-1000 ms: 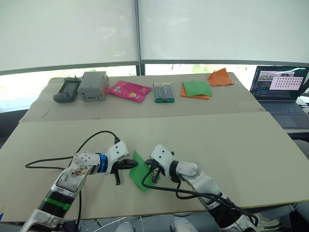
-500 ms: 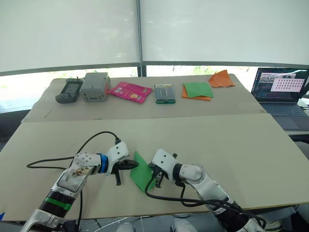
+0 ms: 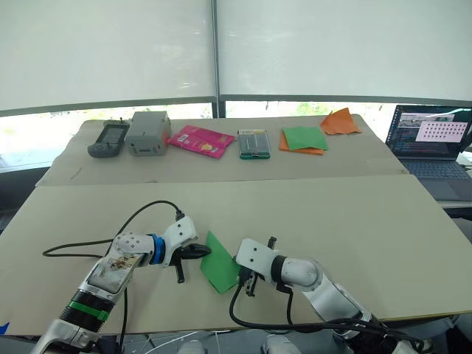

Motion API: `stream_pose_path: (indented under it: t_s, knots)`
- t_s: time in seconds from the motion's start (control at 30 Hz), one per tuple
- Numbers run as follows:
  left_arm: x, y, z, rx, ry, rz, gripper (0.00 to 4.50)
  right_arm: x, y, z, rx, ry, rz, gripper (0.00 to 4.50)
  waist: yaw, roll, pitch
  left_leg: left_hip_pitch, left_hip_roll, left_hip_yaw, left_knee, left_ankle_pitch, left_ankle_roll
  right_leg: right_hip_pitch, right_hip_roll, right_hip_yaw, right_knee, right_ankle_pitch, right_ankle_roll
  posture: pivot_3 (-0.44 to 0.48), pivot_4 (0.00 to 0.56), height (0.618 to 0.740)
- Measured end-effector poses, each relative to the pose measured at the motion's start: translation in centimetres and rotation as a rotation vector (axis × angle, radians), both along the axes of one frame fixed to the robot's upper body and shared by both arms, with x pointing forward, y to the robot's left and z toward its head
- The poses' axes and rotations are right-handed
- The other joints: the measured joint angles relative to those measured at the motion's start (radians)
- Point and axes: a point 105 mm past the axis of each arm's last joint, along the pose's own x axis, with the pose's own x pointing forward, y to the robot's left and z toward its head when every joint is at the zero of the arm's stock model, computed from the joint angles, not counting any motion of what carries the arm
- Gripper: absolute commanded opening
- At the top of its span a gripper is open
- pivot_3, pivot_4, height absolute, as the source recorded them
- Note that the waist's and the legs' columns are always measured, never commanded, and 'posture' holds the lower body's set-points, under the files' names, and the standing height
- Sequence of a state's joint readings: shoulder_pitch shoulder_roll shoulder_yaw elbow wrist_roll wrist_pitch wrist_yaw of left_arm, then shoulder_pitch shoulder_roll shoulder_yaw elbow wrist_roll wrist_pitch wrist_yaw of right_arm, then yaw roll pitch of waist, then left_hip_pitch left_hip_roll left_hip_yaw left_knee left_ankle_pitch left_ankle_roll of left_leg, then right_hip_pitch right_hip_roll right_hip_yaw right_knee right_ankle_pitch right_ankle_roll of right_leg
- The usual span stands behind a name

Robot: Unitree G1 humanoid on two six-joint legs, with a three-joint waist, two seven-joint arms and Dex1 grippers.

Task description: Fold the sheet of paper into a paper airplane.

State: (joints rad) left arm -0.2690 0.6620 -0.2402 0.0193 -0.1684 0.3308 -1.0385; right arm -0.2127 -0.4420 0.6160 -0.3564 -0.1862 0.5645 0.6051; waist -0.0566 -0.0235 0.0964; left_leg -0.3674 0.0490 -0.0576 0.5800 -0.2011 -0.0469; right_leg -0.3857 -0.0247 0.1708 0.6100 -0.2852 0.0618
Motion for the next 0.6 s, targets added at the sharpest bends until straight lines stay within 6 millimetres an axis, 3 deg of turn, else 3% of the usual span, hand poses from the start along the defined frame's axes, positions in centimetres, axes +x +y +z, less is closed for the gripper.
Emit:
stream_pose_path:
  t_s: [0.6]
  knots:
    - [0.1, 0.2, -0.2, 0.007, 0.002, 0.005, 0.02, -2.0, -2.1, 0.0, -0.104, -0.044, 0.083, 0.0, 0.015, -0.004, -0.003, 0.0, 0.0, 0.001, 0.001, -0.005, -0.007, 0.0, -0.001, 0.0, 0.0, -0.002, 0.0, 0.0, 0.15, 0.74]
